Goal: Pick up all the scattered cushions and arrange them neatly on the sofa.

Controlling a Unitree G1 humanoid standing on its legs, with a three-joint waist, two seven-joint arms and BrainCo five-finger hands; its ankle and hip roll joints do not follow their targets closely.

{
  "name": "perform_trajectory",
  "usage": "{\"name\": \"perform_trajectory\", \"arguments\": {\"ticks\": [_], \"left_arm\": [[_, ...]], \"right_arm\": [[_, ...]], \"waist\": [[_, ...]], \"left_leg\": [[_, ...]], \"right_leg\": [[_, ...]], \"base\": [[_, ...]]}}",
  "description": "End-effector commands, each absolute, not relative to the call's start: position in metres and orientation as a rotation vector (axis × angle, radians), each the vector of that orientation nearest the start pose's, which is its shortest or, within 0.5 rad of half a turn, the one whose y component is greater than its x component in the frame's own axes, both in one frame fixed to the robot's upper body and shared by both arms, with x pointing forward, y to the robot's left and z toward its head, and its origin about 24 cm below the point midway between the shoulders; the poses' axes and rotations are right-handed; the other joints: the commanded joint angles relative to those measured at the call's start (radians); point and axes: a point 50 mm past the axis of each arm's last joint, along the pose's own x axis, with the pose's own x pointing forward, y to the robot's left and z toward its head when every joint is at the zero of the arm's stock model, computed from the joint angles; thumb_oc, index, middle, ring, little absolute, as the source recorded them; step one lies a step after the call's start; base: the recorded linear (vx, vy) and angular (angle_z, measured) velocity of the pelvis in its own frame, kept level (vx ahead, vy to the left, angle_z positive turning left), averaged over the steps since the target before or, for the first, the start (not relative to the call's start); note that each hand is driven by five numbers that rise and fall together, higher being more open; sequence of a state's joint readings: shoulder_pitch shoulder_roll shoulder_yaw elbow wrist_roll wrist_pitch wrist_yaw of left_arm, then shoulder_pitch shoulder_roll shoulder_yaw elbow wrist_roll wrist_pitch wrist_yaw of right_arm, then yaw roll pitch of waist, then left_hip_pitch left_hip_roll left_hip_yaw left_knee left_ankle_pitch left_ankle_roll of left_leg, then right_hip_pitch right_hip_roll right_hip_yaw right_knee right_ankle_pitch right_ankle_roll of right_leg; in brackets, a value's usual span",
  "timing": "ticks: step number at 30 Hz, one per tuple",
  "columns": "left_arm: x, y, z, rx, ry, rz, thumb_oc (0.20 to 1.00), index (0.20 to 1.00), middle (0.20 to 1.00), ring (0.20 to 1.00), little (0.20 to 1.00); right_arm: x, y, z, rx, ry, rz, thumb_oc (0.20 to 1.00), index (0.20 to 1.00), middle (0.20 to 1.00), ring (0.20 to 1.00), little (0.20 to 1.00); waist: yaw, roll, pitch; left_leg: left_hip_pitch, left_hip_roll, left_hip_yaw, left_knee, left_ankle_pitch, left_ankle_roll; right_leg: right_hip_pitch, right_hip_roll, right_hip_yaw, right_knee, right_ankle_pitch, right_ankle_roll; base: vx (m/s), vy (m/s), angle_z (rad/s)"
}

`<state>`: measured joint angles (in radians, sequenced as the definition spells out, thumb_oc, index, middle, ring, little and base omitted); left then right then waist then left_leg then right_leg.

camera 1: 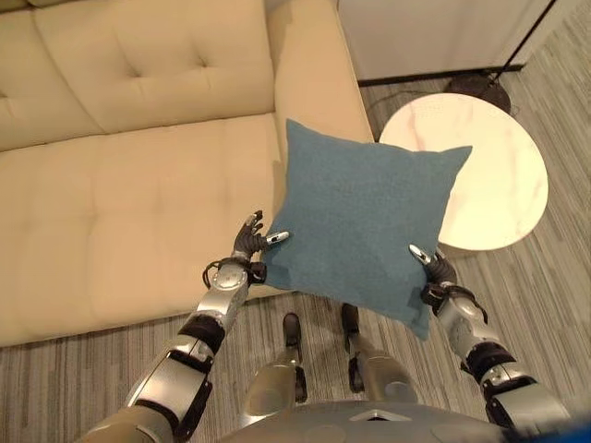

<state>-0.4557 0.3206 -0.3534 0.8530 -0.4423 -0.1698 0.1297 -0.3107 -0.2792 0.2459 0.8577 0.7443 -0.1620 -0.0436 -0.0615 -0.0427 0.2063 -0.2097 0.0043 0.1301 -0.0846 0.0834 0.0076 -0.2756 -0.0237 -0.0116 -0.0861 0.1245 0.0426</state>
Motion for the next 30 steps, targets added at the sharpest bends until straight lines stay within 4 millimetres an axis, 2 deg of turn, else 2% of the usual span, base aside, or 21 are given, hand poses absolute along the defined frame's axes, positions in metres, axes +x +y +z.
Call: {"name": "perform_trajectory", "arguments": {"ticks": [1, 5, 7, 10, 11, 12, 13, 15, 17, 21, 26, 27, 29, 30], "left_arm": [[0.323, 0.183, -0.002, 0.058, 0.235, 0.029, 1.0, 1.0, 1.0, 1.0, 1.0], [0.336, 0.157, 0.008, 0.053, 0.21, -0.044, 1.0, 1.0, 1.0, 1.0, 1.0], [0.338, 0.154, 0.01, 0.054, 0.208, -0.047, 1.0, 1.0, 1.0, 1.0, 1.0], [0.343, 0.136, 0.017, 0.016, 0.186, -0.083, 1.0, 1.0, 1.0, 1.0, 1.0], [0.343, 0.123, 0.02, -0.042, 0.169, -0.104, 0.68, 0.68, 0.68, 0.68, 0.68], [0.343, 0.119, 0.021, -0.058, 0.161, -0.114, 0.366, 0.366, 0.366, 0.366, 0.366], [0.342, 0.114, 0.024, -0.086, 0.146, -0.122, 0.2, 0.2, 0.2, 0.2, 0.2], [0.339, 0.107, 0.03, -0.186, 0.107, -0.117, 0.2, 0.2, 0.2, 0.2, 0.2], [0.338, 0.107, 0.031, -0.195, 0.096, -0.114, 0.2, 0.2, 0.2, 0.2, 0.2], [0.332, 0.12, 0.041, -0.134, 0.011, -0.131, 0.2, 0.2, 0.2, 0.2, 0.2], [0.308, 0.141, 0.042, -0.198, -0.049, -0.095, 0.2, 0.2, 0.2, 0.2, 0.2], [0.307, 0.141, 0.041, -0.198, -0.048, -0.095, 0.2, 0.2, 0.2, 0.2, 0.2], [0.286, 0.154, 0.034, -0.225, -0.05, -0.069, 0.2, 0.2, 0.2, 0.2, 0.2], [0.285, 0.154, 0.034, -0.225, -0.049, -0.069, 0.2, 0.2, 0.2, 0.2, 0.2]], "right_arm": [[0.28, -0.184, -0.045, 0.302, 0.377, -0.097, 1.0, 1.0, 1.0, 1.0, 1.0], [0.296, -0.164, -0.031, 0.311, 0.328, -0.045, 1.0, 1.0, 1.0, 1.0, 1.0], [0.3, -0.16, -0.027, 0.318, 0.311, -0.038, 1.0, 1.0, 1.0, 1.0, 1.0], [0.308, -0.149, -0.016, 0.343, 0.272, -0.018, 1.0, 1.0, 1.0, 1.0, 1.0], [0.309, -0.143, -0.013, 0.372, 0.254, -0.013, 0.576, 0.576, 0.576, 0.576, 0.576], [0.309, -0.142, -0.012, 0.381, 0.248, -0.011, 0.2, 0.2, 0.2, 0.2, 0.2], [0.309, -0.14, -0.011, 0.393, 0.24, -0.007, 0.2, 0.2, 0.2, 0.2, 0.2], [0.307, -0.134, -0.007, 0.418, 0.211, 0.006, 0.2, 0.2, 0.2, 0.2, 0.2], [0.306, -0.134, -0.006, 0.421, 0.2, 0.009, 0.2, 0.2, 0.2, 0.2, 0.2], [0.301, -0.141, 0.0, 0.401, 0.145, 0.024, 0.2, 0.2, 0.2, 0.2, 0.2], [0.282, -0.159, 0.004, 0.373, 0.081, 0.012, 0.2, 0.2, 0.2, 0.2, 0.2], [0.282, -0.158, 0.003, 0.372, 0.082, 0.012, 0.2, 0.2, 0.2, 0.2, 0.2], [0.268, -0.16, 0.013, 0.316, 0.021, 0.047, 0.2, 0.2, 0.2, 0.2, 0.2], [0.268, -0.16, 0.012, 0.316, 0.022, 0.047, 0.2, 0.2, 0.2, 0.2, 0.2]], "waist": [[0.015, -0.044, -0.047], [0.009, -0.052, -0.027], [0.008, -0.054, -0.024], [0.007, -0.058, -0.017], [0.009, -0.059, -0.014], [0.01, -0.059, -0.012], [0.012, -0.058, -0.011], [0.018, -0.053, -0.009], [0.019, -0.052, -0.013], [0.027, -0.037, -0.037], [0.045, -0.015, -0.097], [0.044, -0.015, -0.097], [0.059, -0.005, -0.119], [0.058, -0.005, -0.119]], "left_leg": [[-0.036, -0.024, -0.071, 0.064, -0.101, -0.018], [-0.072, -0.026, -0.081, 0.068, -0.084, -0.025], [-0.076, -0.025, -0.082, 0.066, -0.081, -0.026], [-0.08, -0.024, -0.087, 0.056, -0.072, -0.03], [-0.072, -0.025, -0.091, 0.051, -0.072, -0.031], [-0.068, -0.025, -0.093, 0.05, -0.073, -0.032], [-0.062, -0.026, -0.094, 0.048, -0.074, -0.032], [-0.046, -0.027, -0.097, 0.045, -0.079, -0.032], [-0.043, -0.029, -0.099, 0.044, -0.078, -0.032], [0.0, -0.029, -0.1, 0.031, -0.087, -0.031], [0.086, -0.024, -0.114, 0.014, -0.106, -0.033], [0.088, -0.024, -0.114, 0.013, -0.106, -0.033], [0.145, -0.017, -0.132, 0.023, -0.128, -0.037], [0.146, -0.016, -0.132, 0.023, -0.128, -0.037]], "right_leg": [[-0.044, -0.079, -0.052, 0.05, 0.001, 0.085], [-0.074, -0.081, -0.063, 0.053, 0.009, 0.084], [-0.079, -0.081, -0.062, 0.053, 0.011, 0.084], [-0.087, -0.079, -0.064, 0.05, 0.015, 0.084], [-0.077, -0.079, -0.065, 0.045, 0.012, 0.084], [-0.073, -0.079, -0.067, 0.044, 0.012, 0.084], [-0.065, -0.079, -0.067, 0.041, 0.009, 0.085], [-0.047, -0.079, -0.07, 0.035, 0.003, 0.085], [-0.043, -0.08, -0.07, 0.032, 0.003, 0.085], [0.002, -0.076, -0.078, 0.015, -0.006, 0.086], [0.101, -0.066, -0.097, 0.002, -0.045, 0.082], [0.103, -0.066, -0.097, 0.002, -0.045, 0.082], [0.175, -0.056, -0.113, 0.002, -0.084, 0.072], [0.177, -0.056, -0.114, 0.002, -0.084, 0.072]], "base": [[-0.06, -0.005, -0.03], [-0.03, -0.008, -0.01], [-0.03, -0.02, 0.03], [-0.02, -0.035, 0.0], [0.0, -0.046, 0.01], [0.01, -0.046, 0.02], [0.0, -0.031, 0.05], [0.01, -0.044, 0.08], [0.01, -0.036, 0.08], [0.05, -0.034, 0.06], [0.09, -0.049, 0.14], [0.1, -0.076, 0.43], [0.08, -0.077, 0.4], [0.03, -0.062, 0.34]]}}
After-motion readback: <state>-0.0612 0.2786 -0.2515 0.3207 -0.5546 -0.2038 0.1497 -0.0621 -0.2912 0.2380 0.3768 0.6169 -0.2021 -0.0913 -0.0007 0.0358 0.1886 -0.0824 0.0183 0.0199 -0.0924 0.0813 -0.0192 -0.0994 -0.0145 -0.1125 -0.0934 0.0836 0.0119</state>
